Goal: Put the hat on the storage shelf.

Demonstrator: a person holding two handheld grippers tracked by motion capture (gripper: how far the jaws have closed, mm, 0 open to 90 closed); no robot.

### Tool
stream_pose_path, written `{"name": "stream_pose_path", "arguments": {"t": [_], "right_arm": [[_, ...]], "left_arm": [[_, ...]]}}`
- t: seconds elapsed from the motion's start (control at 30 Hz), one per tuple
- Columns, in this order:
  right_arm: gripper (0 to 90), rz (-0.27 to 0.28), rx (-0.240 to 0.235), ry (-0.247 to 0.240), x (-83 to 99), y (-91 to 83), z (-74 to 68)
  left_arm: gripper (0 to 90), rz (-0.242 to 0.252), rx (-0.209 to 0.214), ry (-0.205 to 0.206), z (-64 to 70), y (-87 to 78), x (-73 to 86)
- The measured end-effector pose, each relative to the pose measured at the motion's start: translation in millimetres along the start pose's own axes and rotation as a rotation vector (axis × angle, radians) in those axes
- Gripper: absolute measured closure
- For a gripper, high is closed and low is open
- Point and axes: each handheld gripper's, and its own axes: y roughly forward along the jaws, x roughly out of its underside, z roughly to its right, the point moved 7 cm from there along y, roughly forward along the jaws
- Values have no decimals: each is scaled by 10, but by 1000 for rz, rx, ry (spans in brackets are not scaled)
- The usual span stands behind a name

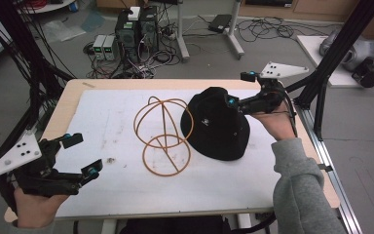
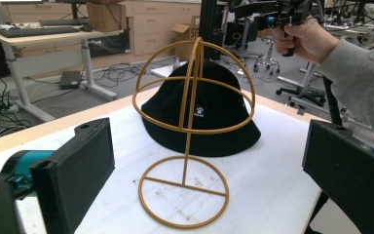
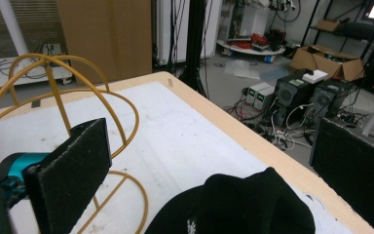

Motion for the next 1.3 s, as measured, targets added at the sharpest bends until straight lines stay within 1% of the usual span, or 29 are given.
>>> {"name": "stream_pose_path", "arguments": {"t": [0.03, 0.07, 0.2, 0.27, 0.3, 0.33, 0.4, 0.47, 0.5, 0.63, 0.7, 0.73, 0.77, 0.83, 0.87, 0.93, 1.07, 1.13, 1.23, 1.3], "right_arm": [[7, 0, -2, 0, 6, 9, 4], [8, 2, -14, 0, 24, 41, 18], [7, -1, -28, -2, 63, 95, 38], [8, -14, -33, -3, 110, 149, 53], [8, -17, -44, 2, 163, 208, 68], [8, -17, -44, 2, 163, 208, 68], [9, -42, -49, 23, 239, 270, 105], [30, -60, -56, 43, 289, 314, 136], [33, -68, -55, 50, 309, 333, 153], [33, -64, -30, 45, 349, 399, 231], [33, -70, -18, 45, 378, 429, 265], [33, -82, -3, 53, 417, 457, 312], [33, -82, -3, 53, 417, 457, 312], [33, -87, 3, 71, 464, 501, 373], [33, -95, 10, 72, 483, 515, 388], [33, -99, 11, 70, 497, 534, 397], [33, -123, 18, 68, 562, 603, 427], [33, -139, 27, 72, 602, 638, 457], [33, -153, 37, 96, 648, 679, 491], [33, -167, 45, 97, 682, 705, 506]], "left_arm": [[51, 0, 1, -1, -1, 0, 0], [51, 0, 0, -1, -5, 0, 2], [51, -1, 2, -4, -9, -2, 7], [51, 0, 2, -4, -10, -4, 6], [51, 0, 2, -4, -10, -5, 5], [51, 2, 2, -6, -13, -3, 4], [51, 2, -3, -7, -21, -3, 8], [51, 1, -3, -8, -31, -3, 11], [51, 0, -4, -10, -34, -2, 13], [51, -1, -4, -13, -44, 5, 21], [51, -3, -4, -14, -48, 9, 26], [51, -3, -3, -16, -47, 13, 30], [51, -3, -3, -16, -47, 13, 30], [51, -5, -2, -15, -51, 16, 34], [51, -6, -3, -17, -54, 17, 37], [51, -4, 0, -20, -58, 19, 39], [51, -6, 0, -23, -67, 22, 47], [51, -7, 1, -23, -65, 26, 50], [51, -7, 0, -23, -67, 25, 51], [51, -7, -2, -24, -72, 19, 54]]}}
